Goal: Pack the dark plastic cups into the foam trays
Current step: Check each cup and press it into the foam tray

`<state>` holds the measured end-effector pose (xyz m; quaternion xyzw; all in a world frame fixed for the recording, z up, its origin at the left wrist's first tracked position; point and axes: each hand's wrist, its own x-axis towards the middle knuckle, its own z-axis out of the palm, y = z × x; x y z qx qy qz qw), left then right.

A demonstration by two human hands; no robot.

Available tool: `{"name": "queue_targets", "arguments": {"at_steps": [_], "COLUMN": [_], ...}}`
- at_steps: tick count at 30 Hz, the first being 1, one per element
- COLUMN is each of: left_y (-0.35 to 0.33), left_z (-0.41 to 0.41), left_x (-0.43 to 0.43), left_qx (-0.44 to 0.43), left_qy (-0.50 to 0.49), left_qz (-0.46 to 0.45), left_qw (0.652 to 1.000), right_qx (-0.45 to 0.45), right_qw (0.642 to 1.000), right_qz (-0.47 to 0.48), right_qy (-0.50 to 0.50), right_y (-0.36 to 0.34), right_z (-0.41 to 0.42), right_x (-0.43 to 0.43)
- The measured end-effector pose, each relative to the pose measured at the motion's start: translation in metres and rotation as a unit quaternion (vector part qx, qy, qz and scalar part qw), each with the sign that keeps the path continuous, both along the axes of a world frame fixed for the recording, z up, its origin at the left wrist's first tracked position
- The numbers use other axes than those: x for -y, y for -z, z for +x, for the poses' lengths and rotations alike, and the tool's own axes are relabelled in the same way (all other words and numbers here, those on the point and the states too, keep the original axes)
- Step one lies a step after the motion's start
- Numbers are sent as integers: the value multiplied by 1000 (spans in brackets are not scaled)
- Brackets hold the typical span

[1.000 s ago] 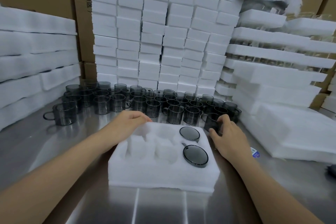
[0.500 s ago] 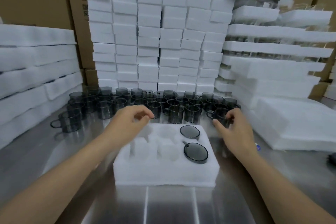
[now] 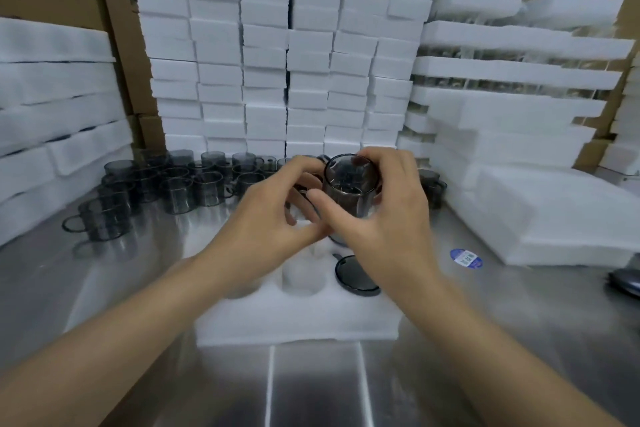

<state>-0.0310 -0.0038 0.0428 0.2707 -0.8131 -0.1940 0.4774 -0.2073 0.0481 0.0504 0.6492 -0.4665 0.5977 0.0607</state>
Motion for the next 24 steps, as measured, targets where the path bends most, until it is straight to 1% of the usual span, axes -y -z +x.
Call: {"name": "queue_targets", "arguments": {"at_steps": [2, 5, 9, 12, 16, 22, 24], "left_y": [0, 3, 3, 2, 1, -2, 3], "left_z": [3, 4, 1, 2, 1, -3, 0], "left_x": [1, 2, 5, 5, 2, 6, 10], "left_qx": [-18, -41, -75, -92, -87, -29, -33], "left_qy": [-13, 5, 56, 56, 37, 44, 52], "left_qz": [-2, 47, 105, 103, 125, 156, 160], "left_qw": [1000, 998, 990, 989, 988, 986, 985], "right_qx": [3, -21, -70, -75, -79, -40, -43], "right_qw": [999, 995, 991, 990, 985, 986, 985], "right_qz": [26, 62, 60, 56, 91, 110, 105], "right_qy": [-27, -79, -101, -102, -121, -117, -128], "right_y": [1, 4, 7, 11, 11, 13, 15], "right_z": [4, 5, 4, 7, 7, 2, 1], "right_x": [-2, -4, -3, -2, -1, 0, 1]}}
